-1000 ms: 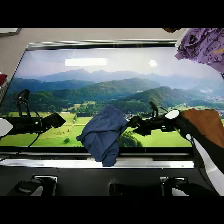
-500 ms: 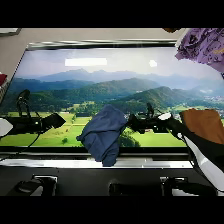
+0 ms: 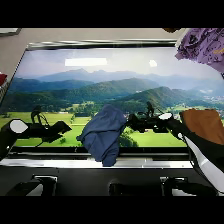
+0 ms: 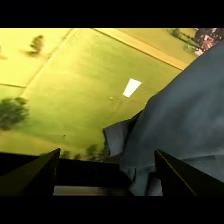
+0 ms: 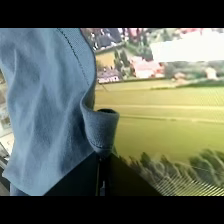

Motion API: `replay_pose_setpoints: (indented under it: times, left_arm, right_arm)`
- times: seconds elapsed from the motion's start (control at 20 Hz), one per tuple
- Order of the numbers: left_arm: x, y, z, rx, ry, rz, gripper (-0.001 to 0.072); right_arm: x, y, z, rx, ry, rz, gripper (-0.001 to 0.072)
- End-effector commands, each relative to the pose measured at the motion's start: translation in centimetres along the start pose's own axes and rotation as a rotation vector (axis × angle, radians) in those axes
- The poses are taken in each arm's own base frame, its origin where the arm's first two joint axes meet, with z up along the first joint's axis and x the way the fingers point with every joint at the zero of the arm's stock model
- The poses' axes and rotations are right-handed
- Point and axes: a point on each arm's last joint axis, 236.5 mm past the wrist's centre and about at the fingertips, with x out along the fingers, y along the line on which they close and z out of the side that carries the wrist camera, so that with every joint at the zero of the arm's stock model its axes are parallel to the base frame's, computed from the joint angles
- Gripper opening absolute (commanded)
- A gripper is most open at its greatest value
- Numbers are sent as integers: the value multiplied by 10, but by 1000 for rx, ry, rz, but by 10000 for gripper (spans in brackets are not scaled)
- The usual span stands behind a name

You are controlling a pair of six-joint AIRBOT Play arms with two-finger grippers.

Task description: Fold the clothes and pants, and hang the long-sleeved shirts on hangers.

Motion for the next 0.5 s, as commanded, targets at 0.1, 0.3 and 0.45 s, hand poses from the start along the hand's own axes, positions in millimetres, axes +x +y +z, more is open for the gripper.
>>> replay_pose_setpoints:
  times: [0.1,0.3,0.45]
  left_arm:
    - [46,-17,-10,-30,114,-169,503]
    - [59,-9,-16,-60,161,-149,503]
    - [60,-8,-16,-63,161,-146,503]
  right_arm:
    - [-1,1,-1,4,2,2,21]
    - [-1,2,-2,14,6,6,21]
    - [-1,3,-4,13,17,9,22]
